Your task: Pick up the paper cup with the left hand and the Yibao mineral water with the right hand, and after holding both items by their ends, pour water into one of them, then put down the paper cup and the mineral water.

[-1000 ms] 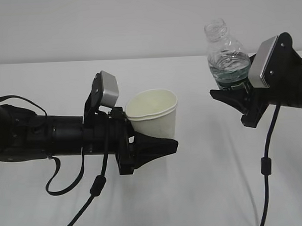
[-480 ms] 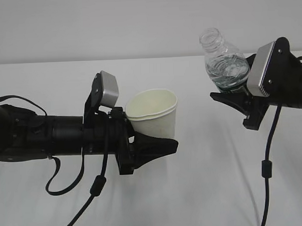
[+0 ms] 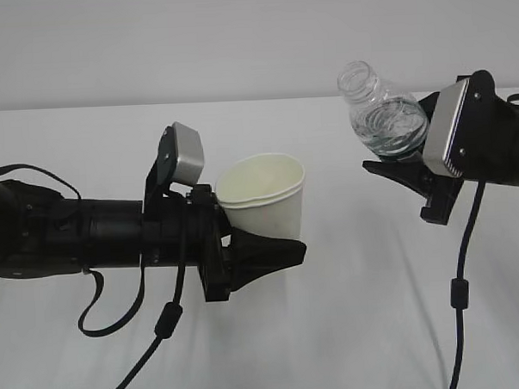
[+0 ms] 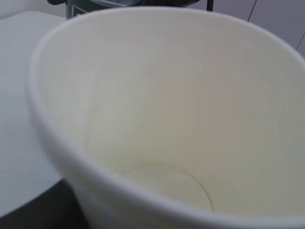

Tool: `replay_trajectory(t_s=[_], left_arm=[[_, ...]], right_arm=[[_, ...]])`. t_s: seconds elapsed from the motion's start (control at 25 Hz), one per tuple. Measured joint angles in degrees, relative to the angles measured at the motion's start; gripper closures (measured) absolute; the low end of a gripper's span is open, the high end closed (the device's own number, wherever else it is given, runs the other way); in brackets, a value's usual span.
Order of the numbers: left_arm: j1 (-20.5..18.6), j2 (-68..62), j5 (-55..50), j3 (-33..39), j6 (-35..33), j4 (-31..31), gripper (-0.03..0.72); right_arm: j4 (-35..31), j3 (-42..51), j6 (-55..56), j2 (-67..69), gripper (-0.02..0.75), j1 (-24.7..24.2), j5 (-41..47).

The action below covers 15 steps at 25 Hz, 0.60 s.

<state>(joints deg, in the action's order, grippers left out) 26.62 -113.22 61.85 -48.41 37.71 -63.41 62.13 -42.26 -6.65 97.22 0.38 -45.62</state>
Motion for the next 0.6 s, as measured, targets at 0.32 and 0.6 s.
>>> replay_trajectory(t_s=[0.32, 0.6], left_arm=[[0.00, 0.00, 0.00, -3.79, 1.39, -2.55, 0.225], [0.00, 0.00, -1.91, -5.29, 1.77, -4.28, 0.225]], right_arm=[[0.09, -2.35, -0.73, 0.00, 0.276, 0.00, 0.22], [0.21, -2.94, -1.77, 0.00, 0.276, 0.00, 0.55]])
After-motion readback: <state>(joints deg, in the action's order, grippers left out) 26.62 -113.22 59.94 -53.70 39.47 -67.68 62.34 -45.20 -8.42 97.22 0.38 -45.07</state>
